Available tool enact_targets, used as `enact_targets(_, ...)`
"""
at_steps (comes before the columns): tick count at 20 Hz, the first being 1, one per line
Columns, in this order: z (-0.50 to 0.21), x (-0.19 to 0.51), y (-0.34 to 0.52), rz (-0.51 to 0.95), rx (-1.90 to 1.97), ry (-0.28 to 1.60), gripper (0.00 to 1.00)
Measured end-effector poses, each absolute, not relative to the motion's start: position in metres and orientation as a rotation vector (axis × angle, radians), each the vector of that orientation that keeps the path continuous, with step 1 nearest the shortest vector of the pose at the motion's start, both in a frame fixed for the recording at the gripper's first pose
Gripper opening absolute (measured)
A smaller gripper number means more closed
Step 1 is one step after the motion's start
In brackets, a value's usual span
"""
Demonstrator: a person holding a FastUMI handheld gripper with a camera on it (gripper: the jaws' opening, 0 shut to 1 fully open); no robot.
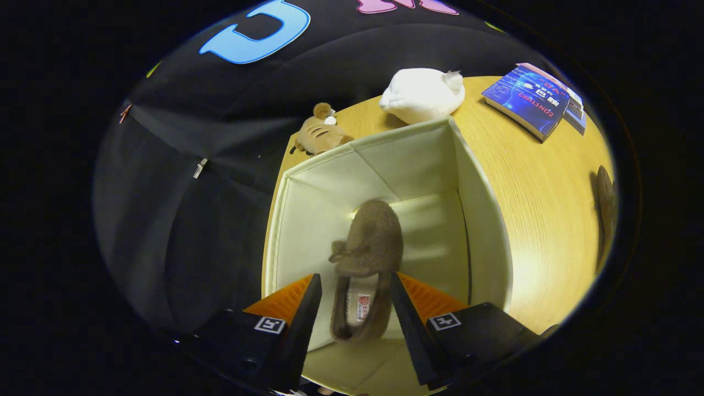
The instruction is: Open the storage box then place both shoes into the box .Put the left shoe in first, then the right shoe, with the right side of both shoes facing outward in a uniform manner.
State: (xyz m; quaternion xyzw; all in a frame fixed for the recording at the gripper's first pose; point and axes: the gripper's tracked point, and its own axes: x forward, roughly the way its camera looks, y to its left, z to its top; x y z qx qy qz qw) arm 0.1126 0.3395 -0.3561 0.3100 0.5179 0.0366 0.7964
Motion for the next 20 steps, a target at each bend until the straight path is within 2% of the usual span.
enact_targets(1, -0.354, 0.114, 0.34, 0.084, 0.652, 1.106, 0.82)
enact_targets(13, -0.261, 0.113, 0.302, 0.208, 0.563, 0.92, 0.81)
enact_targets(16, -0.236, 0.107, 0.269, 0.226, 0.581, 0.864, 0.82)
enact_targets(20, -0.231, 0.09, 0.193, 0.17, 0.495, 0.81, 0.81)
